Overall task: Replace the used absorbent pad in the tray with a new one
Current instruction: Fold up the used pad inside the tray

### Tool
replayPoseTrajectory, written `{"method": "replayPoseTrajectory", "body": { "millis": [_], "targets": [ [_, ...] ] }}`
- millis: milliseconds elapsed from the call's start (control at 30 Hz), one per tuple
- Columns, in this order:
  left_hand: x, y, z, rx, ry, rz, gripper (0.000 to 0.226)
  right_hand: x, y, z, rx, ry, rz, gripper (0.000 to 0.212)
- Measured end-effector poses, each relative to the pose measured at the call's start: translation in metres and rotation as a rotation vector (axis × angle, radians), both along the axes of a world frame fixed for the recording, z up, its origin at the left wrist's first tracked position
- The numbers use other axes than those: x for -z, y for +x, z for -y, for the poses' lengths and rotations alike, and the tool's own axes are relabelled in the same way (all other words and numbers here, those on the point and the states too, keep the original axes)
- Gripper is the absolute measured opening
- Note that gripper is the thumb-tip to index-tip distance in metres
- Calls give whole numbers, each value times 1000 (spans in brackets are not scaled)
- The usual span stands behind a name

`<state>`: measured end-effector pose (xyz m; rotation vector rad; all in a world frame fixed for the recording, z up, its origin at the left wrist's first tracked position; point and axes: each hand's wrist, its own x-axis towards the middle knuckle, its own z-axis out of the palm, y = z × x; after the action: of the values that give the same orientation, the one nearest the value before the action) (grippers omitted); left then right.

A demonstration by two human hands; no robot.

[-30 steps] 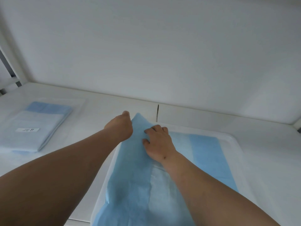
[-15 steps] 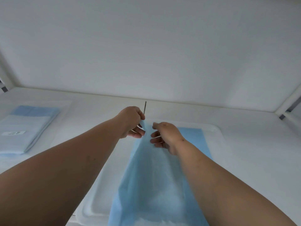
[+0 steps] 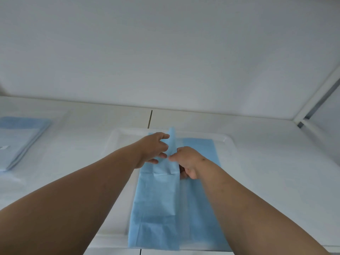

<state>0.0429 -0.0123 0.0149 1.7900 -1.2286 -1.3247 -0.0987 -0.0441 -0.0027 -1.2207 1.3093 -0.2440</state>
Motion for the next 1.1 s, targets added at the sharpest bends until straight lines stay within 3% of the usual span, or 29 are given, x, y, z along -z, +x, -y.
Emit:
{"method": "replayPoseTrajectory", "body": {
  "millis": [33, 167, 467, 600, 733, 900, 1100],
  "targets": [
    [2, 0, -2, 7, -24, 25, 47, -1, 0, 0, 10, -13, -4, 12],
    [11, 3, -7, 33, -80, 132, 53, -3, -1, 3, 90, -61, -14, 19],
    [37, -5, -17, 424, -84, 727, 65, -9, -15, -12, -70, 57, -76, 4],
    [42, -8, -23, 478, -74, 813, 81, -14, -20, -23, -185, 70, -100, 26],
    [44, -11, -29, 482, -72, 825, 83, -8, -22, -31, -227, 25, -126, 83],
    [46, -14, -34, 433, -102, 786, 84, -4, -28, -39, -200, -78, -120, 95],
    [51, -22, -47, 461, -97, 917, 76, -5, -39, -49, -239, -24, -92, 101]
  ]
}}
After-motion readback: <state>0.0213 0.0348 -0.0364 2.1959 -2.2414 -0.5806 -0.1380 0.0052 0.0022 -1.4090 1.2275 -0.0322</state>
